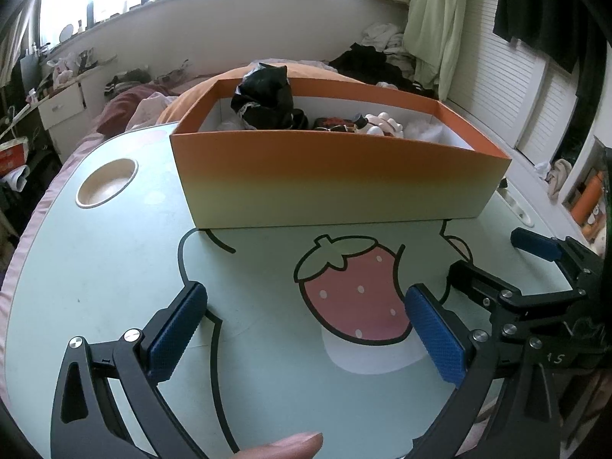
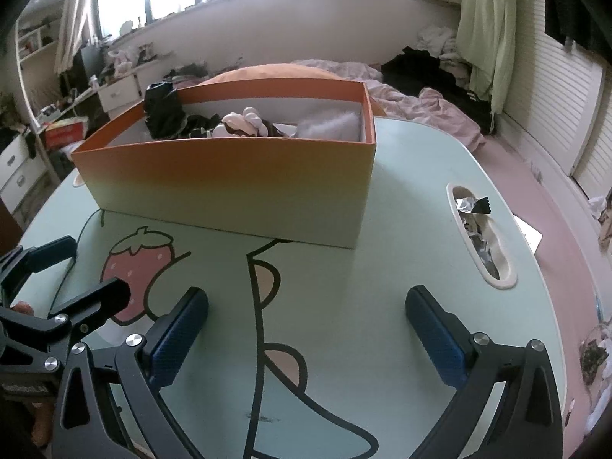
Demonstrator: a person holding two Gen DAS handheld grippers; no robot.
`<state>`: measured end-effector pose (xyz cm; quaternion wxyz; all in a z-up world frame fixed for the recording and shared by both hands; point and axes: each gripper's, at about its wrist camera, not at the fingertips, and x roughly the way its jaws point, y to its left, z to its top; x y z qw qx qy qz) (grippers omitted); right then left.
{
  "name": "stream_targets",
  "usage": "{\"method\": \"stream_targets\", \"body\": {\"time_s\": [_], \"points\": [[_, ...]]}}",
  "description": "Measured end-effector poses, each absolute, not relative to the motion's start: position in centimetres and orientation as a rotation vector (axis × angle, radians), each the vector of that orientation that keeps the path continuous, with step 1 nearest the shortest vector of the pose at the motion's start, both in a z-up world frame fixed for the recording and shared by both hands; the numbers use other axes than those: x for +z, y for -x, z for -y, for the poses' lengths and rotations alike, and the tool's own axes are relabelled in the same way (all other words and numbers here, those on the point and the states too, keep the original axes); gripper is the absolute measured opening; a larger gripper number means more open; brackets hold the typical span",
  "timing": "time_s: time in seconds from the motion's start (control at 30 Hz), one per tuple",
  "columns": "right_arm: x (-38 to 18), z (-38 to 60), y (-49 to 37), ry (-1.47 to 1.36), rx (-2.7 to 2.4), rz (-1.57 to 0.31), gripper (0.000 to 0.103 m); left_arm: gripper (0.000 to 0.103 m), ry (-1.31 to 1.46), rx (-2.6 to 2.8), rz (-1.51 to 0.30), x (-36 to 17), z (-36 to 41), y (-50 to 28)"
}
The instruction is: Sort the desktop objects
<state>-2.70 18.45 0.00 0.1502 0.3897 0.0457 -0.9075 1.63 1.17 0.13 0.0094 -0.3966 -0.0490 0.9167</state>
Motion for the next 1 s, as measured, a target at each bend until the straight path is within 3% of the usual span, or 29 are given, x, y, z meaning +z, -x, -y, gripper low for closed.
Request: {"method": "stream_targets", "body": {"time_s": [1.0], "points": [[-0.30,-18.79,2.87,-1.092,-2.605,-0.140,0.103,0.103,1.232,2.873,0.141,-0.02,-1.05,-1.74]]}}
